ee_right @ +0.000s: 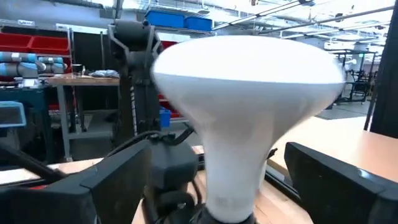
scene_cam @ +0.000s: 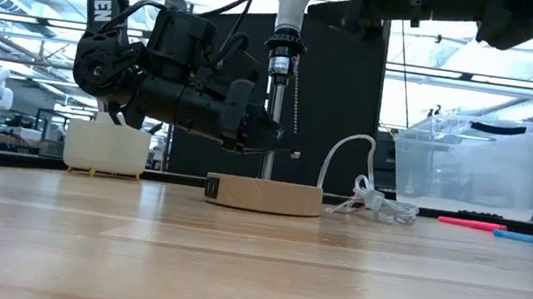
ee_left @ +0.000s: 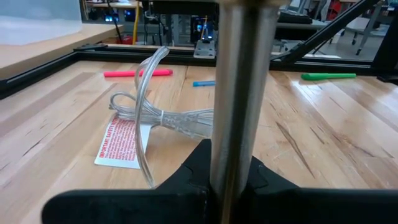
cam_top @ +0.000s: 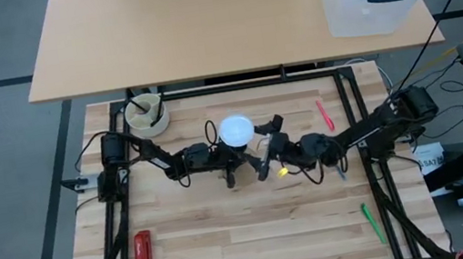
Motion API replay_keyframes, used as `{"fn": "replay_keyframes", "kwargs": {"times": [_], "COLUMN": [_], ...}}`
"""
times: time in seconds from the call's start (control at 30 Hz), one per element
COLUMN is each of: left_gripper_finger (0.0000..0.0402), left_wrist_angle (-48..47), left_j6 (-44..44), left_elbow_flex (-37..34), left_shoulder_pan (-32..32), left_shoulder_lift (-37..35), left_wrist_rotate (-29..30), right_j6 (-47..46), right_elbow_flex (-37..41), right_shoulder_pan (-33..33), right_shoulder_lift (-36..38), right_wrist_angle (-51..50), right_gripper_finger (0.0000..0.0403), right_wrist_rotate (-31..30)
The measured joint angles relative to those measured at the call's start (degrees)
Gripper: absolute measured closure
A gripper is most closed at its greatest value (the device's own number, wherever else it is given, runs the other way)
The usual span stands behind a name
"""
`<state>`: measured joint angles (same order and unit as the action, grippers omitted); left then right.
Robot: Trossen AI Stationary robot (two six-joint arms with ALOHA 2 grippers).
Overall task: Screw lightbulb
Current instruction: Remove the lightbulb from the desk lamp
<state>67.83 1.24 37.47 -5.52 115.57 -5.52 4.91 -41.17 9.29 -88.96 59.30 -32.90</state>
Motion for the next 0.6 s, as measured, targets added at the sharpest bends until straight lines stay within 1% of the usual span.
{"fn": "replay_keyframes", "kwargs": {"times": [0.13,0.27,0.4,0.6], "left_gripper_finger": [0.0377,0.0377,0.0377,0.0377], "left_wrist_angle": [0.0,0.0,0.0,0.0], "left_j6": [0.0,0.1,0.1,0.1], "left_elbow_flex": [0.0,0.0,0.0,0.0], "left_shoulder_pan": [0.0,0.0,0.0,0.0], "left_shoulder_lift": [0.0,0.0,0.0,0.0], "left_wrist_rotate": [0.0,0.0,0.1,0.1], "right_j6": [-1.0,-0.5,0.8,1.7], "right_elbow_flex": [-1.9,-5.0,-7.6,-8.5], "right_shoulder_pan": [-1.5,-2.7,-3.8,-4.9], "right_shoulder_lift": [-1.2,-4.4,-6.9,-7.4], "right_wrist_angle": [-1.4,-2.7,-2.6,-2.5], "right_gripper_finger": [0.0042,0.0047,0.0049,0.0057], "right_wrist_rotate": [-0.1,0.4,1.9,4.8]}}
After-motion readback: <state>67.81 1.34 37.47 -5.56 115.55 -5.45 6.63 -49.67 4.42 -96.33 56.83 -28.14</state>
